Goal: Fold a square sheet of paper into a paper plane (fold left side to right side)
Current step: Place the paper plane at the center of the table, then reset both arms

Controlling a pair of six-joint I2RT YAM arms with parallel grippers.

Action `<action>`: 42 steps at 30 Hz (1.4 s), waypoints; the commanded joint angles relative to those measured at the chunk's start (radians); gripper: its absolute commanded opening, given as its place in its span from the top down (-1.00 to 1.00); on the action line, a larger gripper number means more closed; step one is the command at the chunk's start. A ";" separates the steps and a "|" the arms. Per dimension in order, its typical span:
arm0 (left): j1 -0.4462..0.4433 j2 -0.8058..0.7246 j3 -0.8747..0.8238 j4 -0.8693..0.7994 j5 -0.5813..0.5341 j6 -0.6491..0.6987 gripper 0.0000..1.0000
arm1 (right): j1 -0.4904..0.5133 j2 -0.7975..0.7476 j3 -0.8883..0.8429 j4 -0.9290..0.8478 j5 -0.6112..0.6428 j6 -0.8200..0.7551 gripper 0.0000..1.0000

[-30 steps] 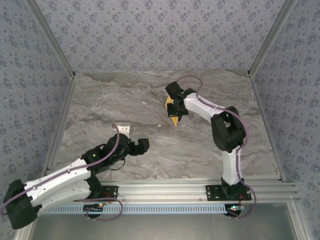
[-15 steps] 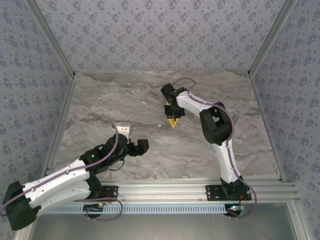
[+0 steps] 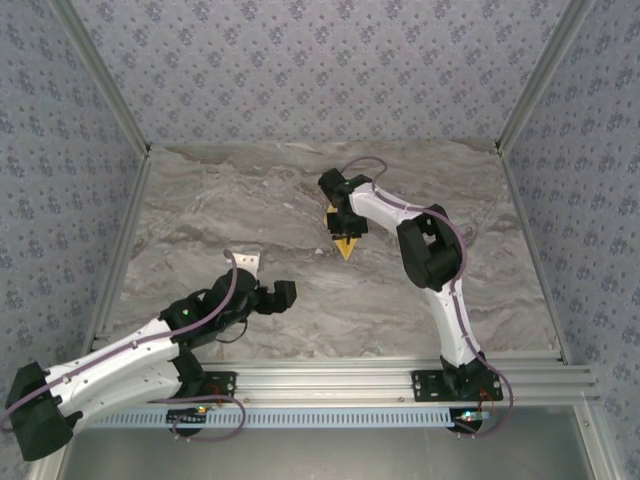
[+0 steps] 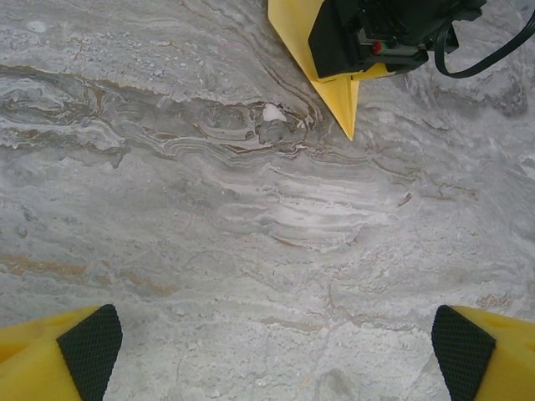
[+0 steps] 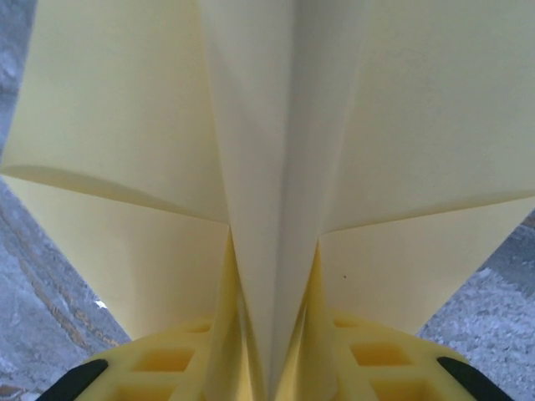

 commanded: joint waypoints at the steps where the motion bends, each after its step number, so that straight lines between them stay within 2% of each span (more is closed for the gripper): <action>1: 0.007 -0.004 0.031 -0.023 -0.030 0.011 -0.97 | 0.009 -0.017 0.032 -0.064 0.032 -0.016 0.30; 15: 0.184 -0.041 0.054 -0.088 0.054 -0.002 -0.96 | 0.038 -0.112 0.018 -0.110 0.090 -0.033 0.11; 21: 0.323 -0.077 0.060 -0.105 0.074 0.007 -0.96 | 0.047 -0.256 -0.057 -0.115 0.140 -0.048 -0.06; 25: 0.441 -0.101 0.080 -0.125 0.014 0.044 -0.96 | 0.043 -0.485 -0.222 -0.014 0.178 -0.103 -0.28; 31: 0.511 -0.088 0.114 -0.113 -0.268 0.151 -0.97 | -0.020 -0.831 -0.529 0.162 0.288 -0.224 -0.66; 33: 0.512 -0.070 0.109 -0.071 -0.357 0.208 -0.97 | -0.087 -0.943 -0.675 0.249 0.285 -0.250 -0.76; 36: 0.513 -0.040 0.071 0.030 -0.431 0.307 -0.97 | -0.213 -1.083 -0.853 0.392 0.252 -0.257 -0.90; 38: 0.513 -0.021 0.026 0.121 -0.442 0.396 -0.97 | -0.300 -1.159 -0.974 0.497 0.258 -0.256 -1.00; 40: 0.515 0.006 -0.022 0.218 -0.449 0.481 -0.96 | -0.372 -1.213 -1.095 0.626 0.264 -0.282 -1.00; 42: 0.526 0.043 -0.062 0.297 -0.453 0.541 -0.96 | -0.428 -1.237 -1.234 0.851 0.266 -0.358 -1.00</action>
